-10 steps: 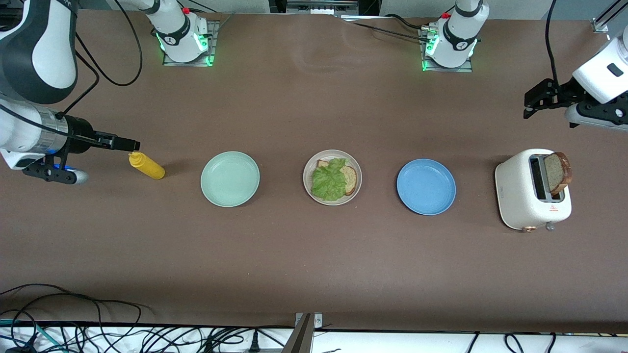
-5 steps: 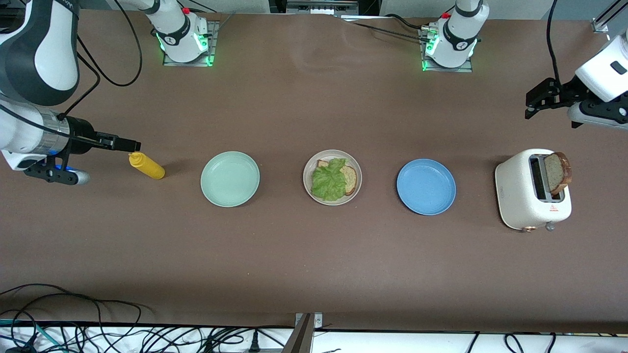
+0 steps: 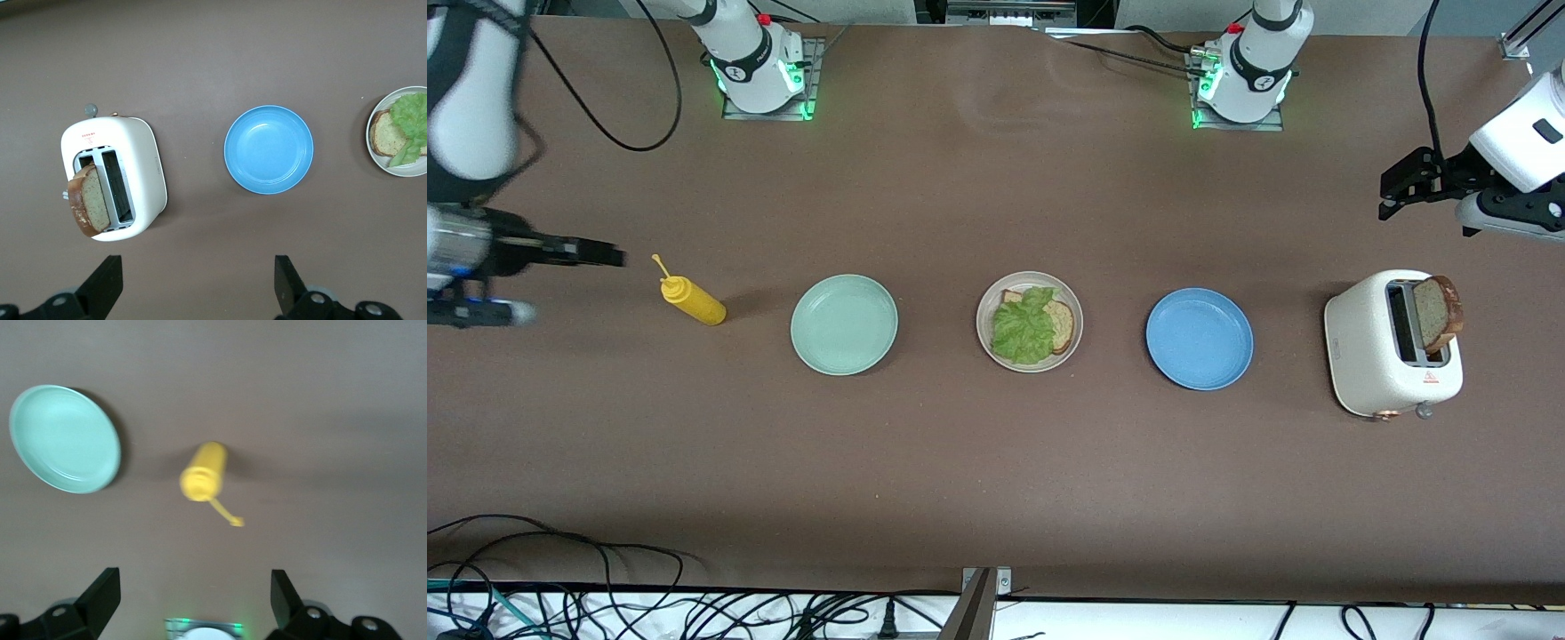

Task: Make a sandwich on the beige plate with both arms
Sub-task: 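Lower the open right gripper beside the yellow mustard bottle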

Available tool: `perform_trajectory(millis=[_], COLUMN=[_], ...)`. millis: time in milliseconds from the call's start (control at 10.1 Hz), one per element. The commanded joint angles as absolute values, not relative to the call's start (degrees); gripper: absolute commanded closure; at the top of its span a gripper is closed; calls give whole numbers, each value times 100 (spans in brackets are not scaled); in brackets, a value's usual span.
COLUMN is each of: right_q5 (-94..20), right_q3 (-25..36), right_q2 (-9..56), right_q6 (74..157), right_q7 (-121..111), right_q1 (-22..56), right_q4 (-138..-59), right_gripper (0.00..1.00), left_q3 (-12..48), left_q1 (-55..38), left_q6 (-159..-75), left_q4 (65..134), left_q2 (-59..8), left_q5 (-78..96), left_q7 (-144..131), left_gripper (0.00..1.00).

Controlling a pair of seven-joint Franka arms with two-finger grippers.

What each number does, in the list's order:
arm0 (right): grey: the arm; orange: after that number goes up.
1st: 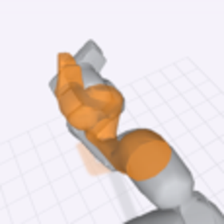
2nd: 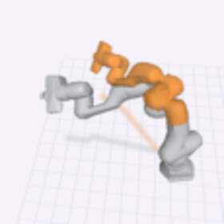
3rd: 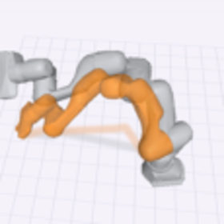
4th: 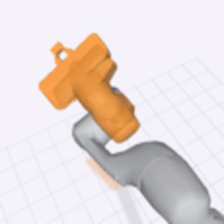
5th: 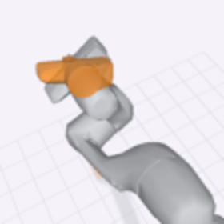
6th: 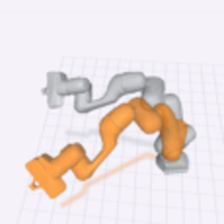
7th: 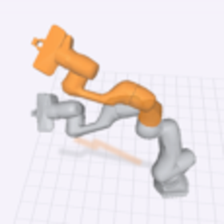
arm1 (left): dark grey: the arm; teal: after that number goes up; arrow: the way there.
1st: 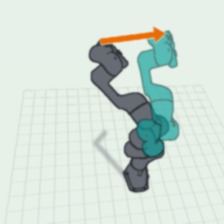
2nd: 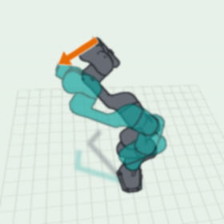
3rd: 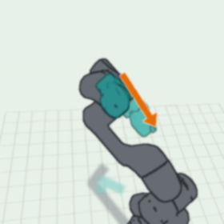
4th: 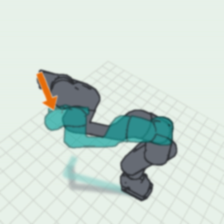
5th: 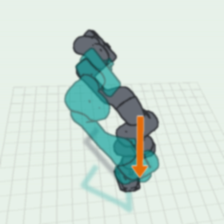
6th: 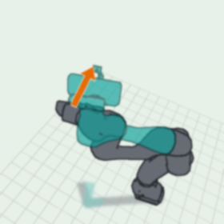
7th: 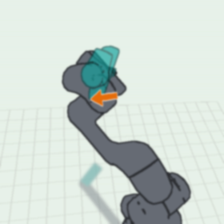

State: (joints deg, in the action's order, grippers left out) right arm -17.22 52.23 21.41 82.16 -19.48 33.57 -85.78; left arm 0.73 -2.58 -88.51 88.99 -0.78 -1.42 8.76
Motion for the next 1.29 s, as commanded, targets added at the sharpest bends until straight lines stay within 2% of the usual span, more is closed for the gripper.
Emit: perform_trajectory(millis=[0,497,695,1192], right_q5=[-1687,-1705,-1845,-3670], right_q3=[5238,5265,5265,5247], right_q2=[2127,2232,2232,2583], right_q6=[8174,8287,8726,8965], right_q7=[-2197,-2756,-3738,-6480], right_q1=[3401,3069,2744,2023], right_q4=[-8587,-8771,-9183,-9711], right_gripper=[0,0,0,0], left_q3=[70,79,70,79], left_q1=[-255,-255,-237,-238], left_q6=[-8736,-8736,-8745,-8728], left_q4=[8692,8701,8692,8727], left_q2=[-167,-167,-167,-185], left_q5=[-264,-264,-272,-307], left_q7=[949,949,949,949], left_gripper=[0,0,0,0])
